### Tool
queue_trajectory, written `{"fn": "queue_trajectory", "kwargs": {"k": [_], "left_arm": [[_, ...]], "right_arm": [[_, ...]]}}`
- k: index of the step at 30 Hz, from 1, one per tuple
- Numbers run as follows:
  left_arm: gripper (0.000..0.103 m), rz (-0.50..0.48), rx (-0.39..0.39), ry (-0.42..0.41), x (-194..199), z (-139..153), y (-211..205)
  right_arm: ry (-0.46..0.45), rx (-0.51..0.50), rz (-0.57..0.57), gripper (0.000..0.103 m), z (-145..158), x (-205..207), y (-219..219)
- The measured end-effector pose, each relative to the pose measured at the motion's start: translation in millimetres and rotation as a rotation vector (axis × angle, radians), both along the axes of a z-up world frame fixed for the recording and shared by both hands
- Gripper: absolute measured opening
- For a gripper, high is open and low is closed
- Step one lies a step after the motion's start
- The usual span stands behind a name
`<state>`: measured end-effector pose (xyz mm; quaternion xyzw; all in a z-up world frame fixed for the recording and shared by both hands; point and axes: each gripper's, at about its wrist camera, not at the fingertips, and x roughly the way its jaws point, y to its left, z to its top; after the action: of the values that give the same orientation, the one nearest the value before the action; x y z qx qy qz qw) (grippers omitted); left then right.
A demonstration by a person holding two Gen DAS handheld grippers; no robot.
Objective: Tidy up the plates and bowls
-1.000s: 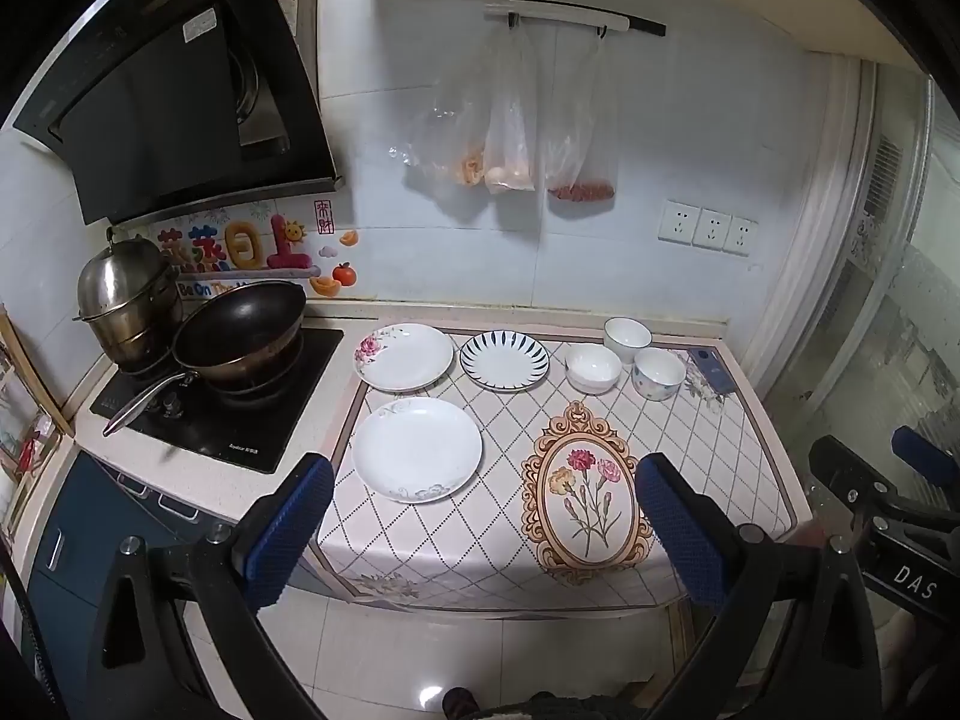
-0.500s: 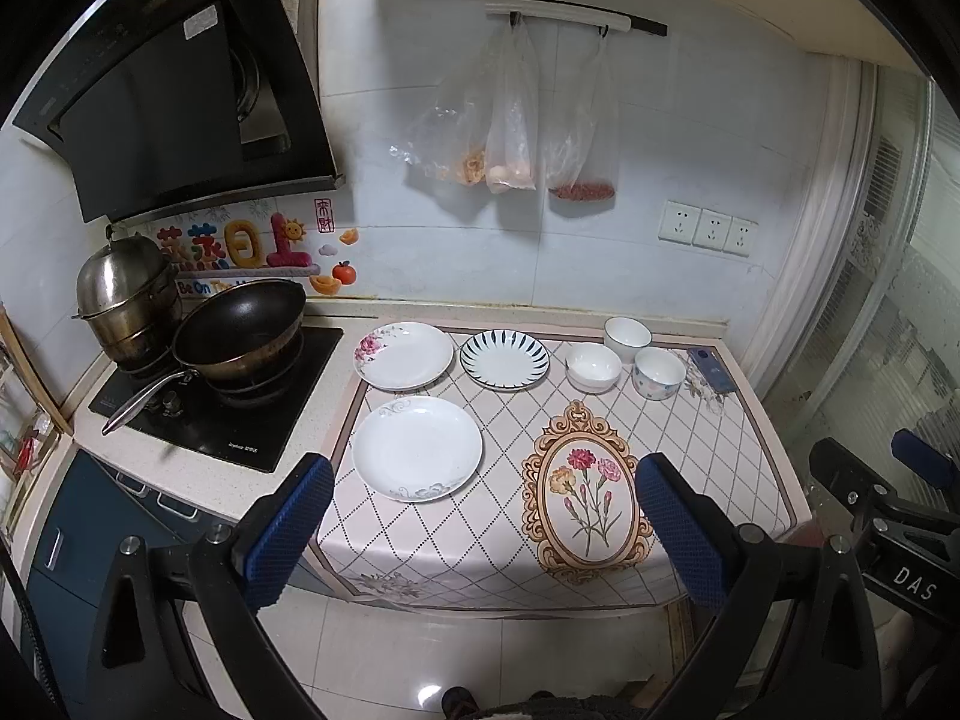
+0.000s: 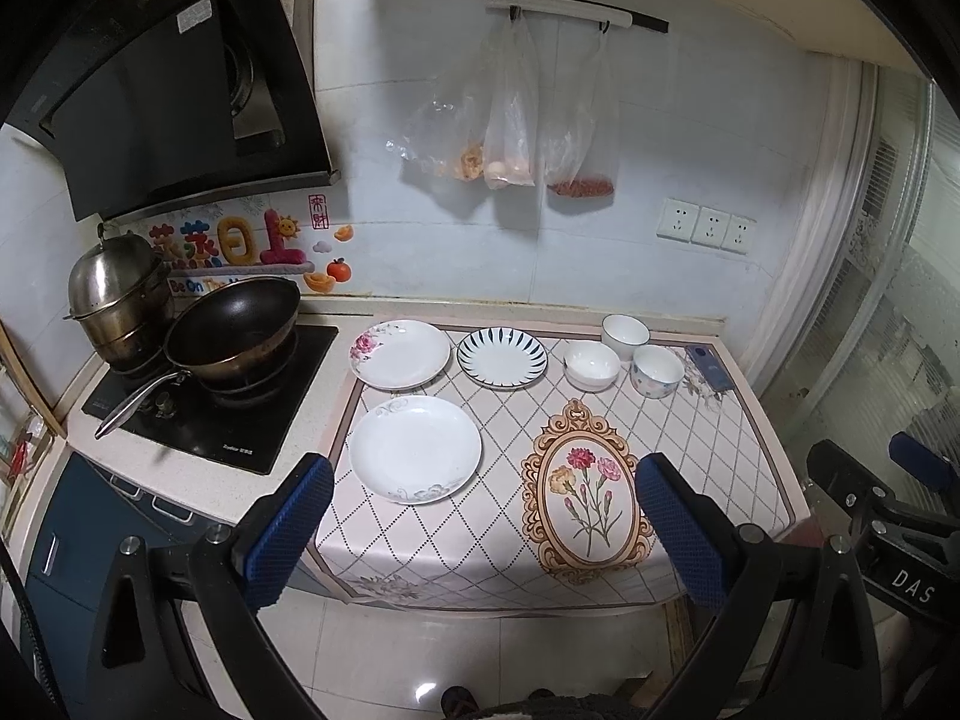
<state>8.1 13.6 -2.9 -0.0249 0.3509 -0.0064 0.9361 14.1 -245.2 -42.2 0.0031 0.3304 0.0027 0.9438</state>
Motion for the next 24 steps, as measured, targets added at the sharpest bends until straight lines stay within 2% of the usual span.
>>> {"fn": "queue_trajectory", "kwargs": {"k": [7,12,15,20,24], "left_arm": [[0.103,0.060,-0.011,0.016,39.1,-25.7,33.7],[0.103,0.162,0.054,0.061,89.9,-68.9,69.7],[0.103,0.210,0.081,0.150,131.2,-109.2,95.0],[0.103,0.227,0.064,0.329,193.0,-182.5,128.2],[0.092,0.244,-0.011,0.476,236.8,-245.4,152.6]], "right_arm": [[0.046,0.043,-0.023,0.103,-23.6,28.0,11.9],[0.121,0.086,0.019,0.103,-66.7,76.4,26.6],[0.211,0.126,0.053,0.103,-110.1,126.3,38.3],[0.430,0.239,0.143,0.102,-199.5,223.9,65.0],[0.544,0.292,0.223,0.096,-272.2,294.3,95.9]]}}
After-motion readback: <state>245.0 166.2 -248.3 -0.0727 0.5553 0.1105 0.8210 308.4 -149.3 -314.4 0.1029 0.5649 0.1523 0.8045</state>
